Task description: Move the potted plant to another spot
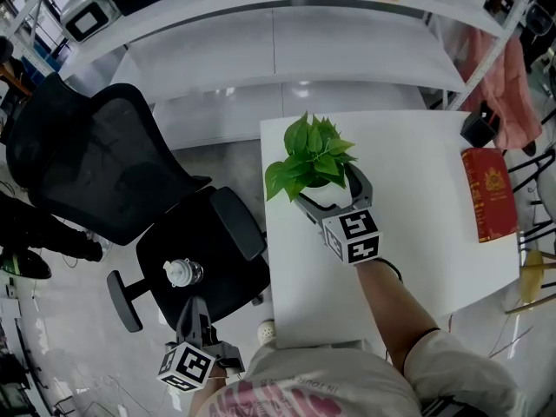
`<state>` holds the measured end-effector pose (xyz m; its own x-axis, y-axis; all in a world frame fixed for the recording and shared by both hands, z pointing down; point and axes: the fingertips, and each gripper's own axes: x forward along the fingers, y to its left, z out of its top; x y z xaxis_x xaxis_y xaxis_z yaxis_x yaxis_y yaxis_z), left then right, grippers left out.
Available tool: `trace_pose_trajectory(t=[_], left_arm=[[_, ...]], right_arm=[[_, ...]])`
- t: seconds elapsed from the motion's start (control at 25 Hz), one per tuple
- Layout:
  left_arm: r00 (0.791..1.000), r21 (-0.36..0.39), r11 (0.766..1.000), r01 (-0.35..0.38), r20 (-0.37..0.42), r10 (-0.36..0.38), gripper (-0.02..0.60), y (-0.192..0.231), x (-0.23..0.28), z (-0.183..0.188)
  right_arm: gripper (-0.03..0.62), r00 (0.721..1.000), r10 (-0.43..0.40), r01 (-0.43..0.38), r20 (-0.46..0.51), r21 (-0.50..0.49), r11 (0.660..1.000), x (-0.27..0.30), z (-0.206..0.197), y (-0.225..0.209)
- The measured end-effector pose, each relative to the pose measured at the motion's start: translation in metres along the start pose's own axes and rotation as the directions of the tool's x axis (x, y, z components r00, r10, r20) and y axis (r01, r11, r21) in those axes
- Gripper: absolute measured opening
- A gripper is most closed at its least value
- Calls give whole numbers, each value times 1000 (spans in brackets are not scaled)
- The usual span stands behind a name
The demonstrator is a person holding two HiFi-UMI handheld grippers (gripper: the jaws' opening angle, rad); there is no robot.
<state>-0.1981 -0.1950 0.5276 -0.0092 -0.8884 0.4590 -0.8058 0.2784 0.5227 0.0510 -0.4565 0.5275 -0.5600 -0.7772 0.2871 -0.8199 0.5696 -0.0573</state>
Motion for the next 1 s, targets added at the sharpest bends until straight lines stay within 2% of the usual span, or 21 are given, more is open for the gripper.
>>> trace_pose_trajectory(t=[0.4, 0.76, 1.0], left_arm=[[1000, -8, 1000, 9, -4, -9, 25, -3, 4, -3], [1000, 10, 1000, -29, 5, 29, 25, 6, -11, 1], [1000, 8, 1000, -29, -1, 29, 25, 7, -11, -1]], right_arm=[[545, 1000, -6, 6, 8, -2, 1000, 11, 6, -1], [545, 1000, 2, -2, 17, 13, 1000, 17, 8, 0], [543, 1000, -12, 12, 13, 20, 1000, 19, 6, -2]])
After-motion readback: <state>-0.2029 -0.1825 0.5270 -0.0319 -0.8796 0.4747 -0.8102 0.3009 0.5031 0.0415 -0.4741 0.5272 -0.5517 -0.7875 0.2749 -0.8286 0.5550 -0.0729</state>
